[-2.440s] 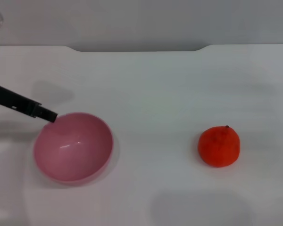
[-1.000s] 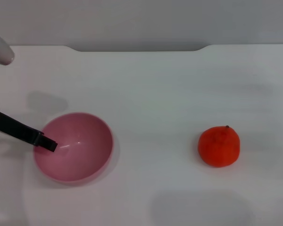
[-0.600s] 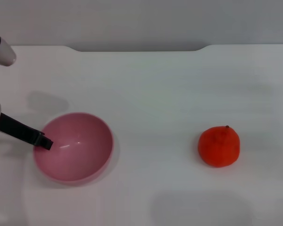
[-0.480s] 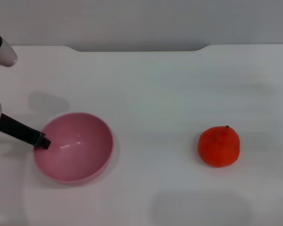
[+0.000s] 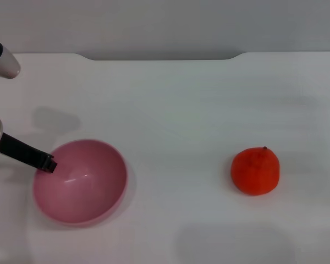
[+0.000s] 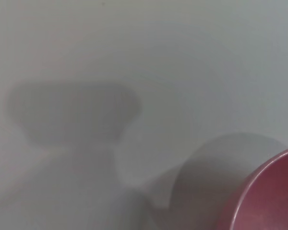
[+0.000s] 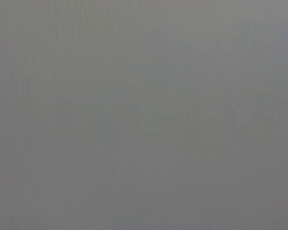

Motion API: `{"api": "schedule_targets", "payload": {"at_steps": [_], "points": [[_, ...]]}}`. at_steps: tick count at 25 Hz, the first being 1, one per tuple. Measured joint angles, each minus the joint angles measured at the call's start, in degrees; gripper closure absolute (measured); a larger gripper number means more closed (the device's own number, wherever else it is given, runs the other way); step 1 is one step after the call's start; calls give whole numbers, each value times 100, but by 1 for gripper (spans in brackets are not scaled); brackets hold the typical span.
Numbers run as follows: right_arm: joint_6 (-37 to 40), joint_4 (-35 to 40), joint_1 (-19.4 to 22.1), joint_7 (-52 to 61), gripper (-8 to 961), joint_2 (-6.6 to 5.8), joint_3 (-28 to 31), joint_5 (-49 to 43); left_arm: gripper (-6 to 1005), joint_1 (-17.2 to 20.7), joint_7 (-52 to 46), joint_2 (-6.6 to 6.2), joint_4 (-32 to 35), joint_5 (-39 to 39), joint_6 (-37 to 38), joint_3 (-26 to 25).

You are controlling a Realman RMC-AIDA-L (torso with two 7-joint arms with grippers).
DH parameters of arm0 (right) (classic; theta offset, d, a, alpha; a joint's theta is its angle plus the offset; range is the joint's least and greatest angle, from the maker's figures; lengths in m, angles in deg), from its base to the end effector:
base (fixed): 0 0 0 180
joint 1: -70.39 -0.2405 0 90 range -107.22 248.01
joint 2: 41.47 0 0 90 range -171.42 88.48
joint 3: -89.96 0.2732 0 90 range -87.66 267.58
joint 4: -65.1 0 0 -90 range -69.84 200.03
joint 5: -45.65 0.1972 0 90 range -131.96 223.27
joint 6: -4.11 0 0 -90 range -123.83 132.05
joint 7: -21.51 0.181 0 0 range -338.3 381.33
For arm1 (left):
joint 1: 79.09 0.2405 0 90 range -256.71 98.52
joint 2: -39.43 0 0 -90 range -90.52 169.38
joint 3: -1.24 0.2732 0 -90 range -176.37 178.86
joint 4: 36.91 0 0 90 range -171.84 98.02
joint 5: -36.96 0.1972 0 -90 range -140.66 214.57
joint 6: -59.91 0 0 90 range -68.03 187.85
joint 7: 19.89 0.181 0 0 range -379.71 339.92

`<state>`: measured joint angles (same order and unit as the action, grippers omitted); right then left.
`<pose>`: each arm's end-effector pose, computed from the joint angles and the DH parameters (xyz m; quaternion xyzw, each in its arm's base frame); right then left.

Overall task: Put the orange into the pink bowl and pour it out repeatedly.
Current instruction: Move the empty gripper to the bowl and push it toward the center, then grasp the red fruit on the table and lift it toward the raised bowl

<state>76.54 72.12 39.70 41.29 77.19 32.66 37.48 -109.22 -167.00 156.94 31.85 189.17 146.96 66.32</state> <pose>0.3223 0.4027 0.0764 -0.5588 0.2263 0.4086 0.6852 -0.2943 0.3530 -0.0066 -0.8383 -0.4794 0.1522 0.2103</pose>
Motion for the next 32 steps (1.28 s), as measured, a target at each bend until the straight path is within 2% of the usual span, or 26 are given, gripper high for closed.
{"api": "schedule_targets", "payload": {"at_steps": [7, 17, 23, 26, 29, 32], "points": [[8, 150, 14, 0, 491, -1, 0, 0, 965, -65, -11, 34, 29, -232, -110, 6], [-478, 702, -237, 0, 490, -8, -127, 1, 965, -69, 425, 43, 7, -1745, -1321, 238], [-920, 982, -673, 1, 491, -8, -663, 0, 964, -67, 587, 14, 5, -1992, -1431, 184], [-1069, 1075, -834, 1, 490, -8, -1002, 0, 964, -64, 597, -12, -2, -1992, -1264, -148], [-1256, 1385, -780, 46, 490, -2, -1467, 0, 964, -63, 600, -17, -4, -1981, -1181, -298], [-1699, 2025, -552, 448, 491, -21, -2005, -95, 964, -43, 607, -91, -4, -1974, -1019, -365]]}}
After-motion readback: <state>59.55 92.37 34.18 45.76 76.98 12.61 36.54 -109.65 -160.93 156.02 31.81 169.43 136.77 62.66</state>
